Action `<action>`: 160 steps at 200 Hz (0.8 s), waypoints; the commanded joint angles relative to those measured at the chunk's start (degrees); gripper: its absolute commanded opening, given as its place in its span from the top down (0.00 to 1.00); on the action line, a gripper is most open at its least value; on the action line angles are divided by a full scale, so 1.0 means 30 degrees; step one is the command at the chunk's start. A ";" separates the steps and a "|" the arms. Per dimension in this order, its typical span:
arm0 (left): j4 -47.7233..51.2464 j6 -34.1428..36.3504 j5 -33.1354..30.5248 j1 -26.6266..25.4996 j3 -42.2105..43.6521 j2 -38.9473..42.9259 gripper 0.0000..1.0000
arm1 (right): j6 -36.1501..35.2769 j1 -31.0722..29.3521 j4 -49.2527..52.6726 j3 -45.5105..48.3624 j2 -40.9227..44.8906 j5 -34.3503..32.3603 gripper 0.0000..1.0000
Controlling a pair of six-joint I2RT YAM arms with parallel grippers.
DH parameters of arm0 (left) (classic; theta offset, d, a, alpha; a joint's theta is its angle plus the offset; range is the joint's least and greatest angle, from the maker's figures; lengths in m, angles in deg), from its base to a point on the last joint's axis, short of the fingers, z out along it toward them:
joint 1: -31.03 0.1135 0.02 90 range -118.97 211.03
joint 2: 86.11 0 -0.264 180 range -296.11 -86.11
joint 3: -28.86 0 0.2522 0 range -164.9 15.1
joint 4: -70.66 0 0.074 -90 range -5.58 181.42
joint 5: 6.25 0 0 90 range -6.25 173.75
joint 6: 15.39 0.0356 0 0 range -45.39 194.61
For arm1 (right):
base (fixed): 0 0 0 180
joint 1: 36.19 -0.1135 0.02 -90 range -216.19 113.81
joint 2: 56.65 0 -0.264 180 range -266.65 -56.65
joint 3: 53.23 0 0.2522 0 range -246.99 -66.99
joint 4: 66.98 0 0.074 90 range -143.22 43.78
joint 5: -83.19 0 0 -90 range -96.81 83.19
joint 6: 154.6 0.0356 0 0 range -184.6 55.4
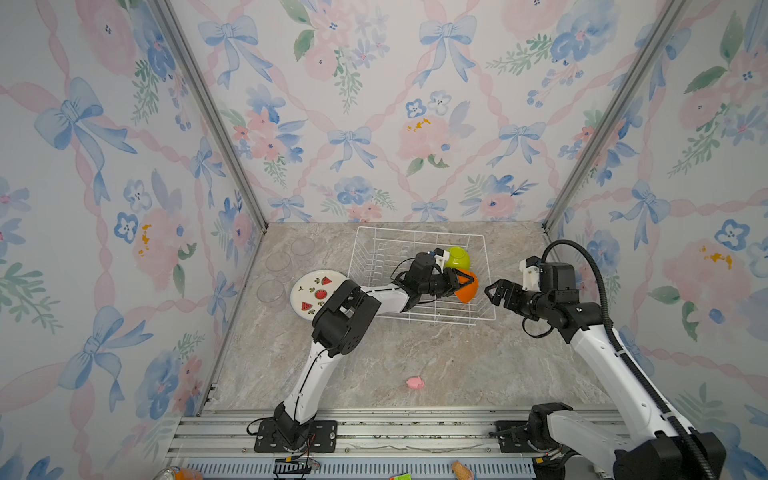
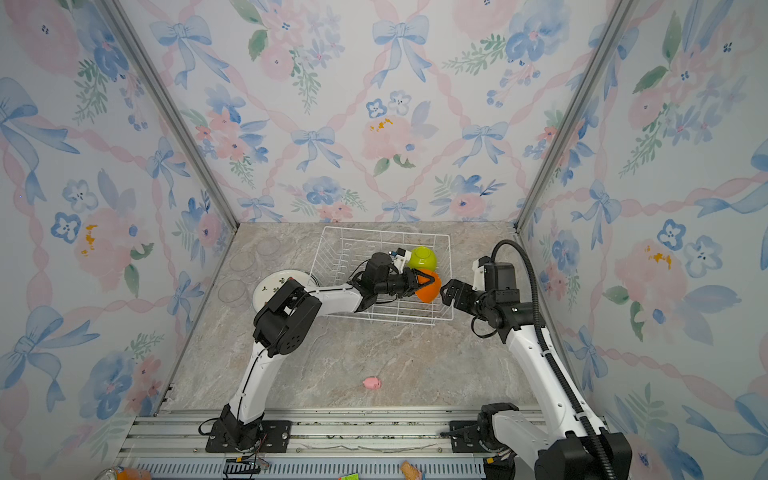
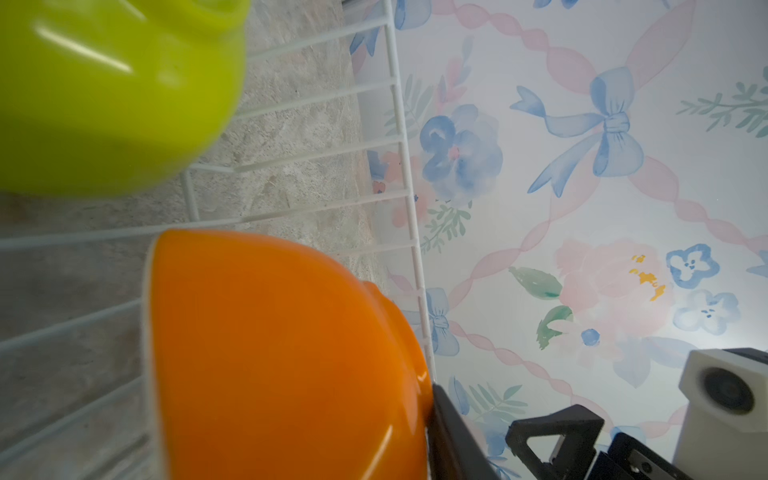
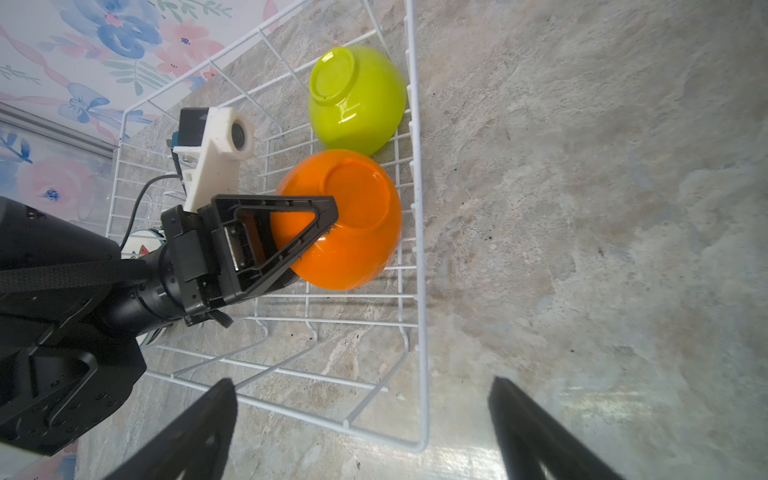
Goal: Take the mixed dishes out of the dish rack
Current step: 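Close the left gripper on the rim of the orange bowl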
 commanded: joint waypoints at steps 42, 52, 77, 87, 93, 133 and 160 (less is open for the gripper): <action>0.0123 0.0861 -0.0232 -0.0048 -0.0207 -0.0195 0.59 | 0.0078 0.0192 0.0230 -0.0030 -0.0142 0.0131 0.03; 0.0118 0.1048 -0.0407 -0.0048 -0.0104 0.0011 0.60 | 0.0107 0.0179 0.0207 -0.0045 -0.0220 0.0168 0.03; 0.0127 0.1403 -0.0895 -0.0048 0.0185 0.0223 0.64 | 0.0151 0.0176 0.0130 -0.0047 -0.0314 0.0278 0.03; 0.0156 0.1579 -0.0973 -0.0019 0.0211 0.0234 0.68 | 0.0166 0.0191 0.0118 -0.0048 -0.0362 0.0289 0.03; 0.0263 0.1693 -0.1061 -0.0026 0.0243 0.0235 0.69 | 0.0166 0.0180 0.0113 -0.0046 -0.0341 0.0359 0.03; 0.1365 0.2862 -0.2018 -0.0048 0.0372 0.0607 0.60 | 0.0193 0.0181 -0.0017 -0.0045 -0.0567 0.0510 0.03; 0.2303 0.3533 -0.2703 -0.0048 0.0359 0.0844 0.58 | 0.0279 0.0184 -0.0108 -0.0076 -0.0689 0.0629 0.03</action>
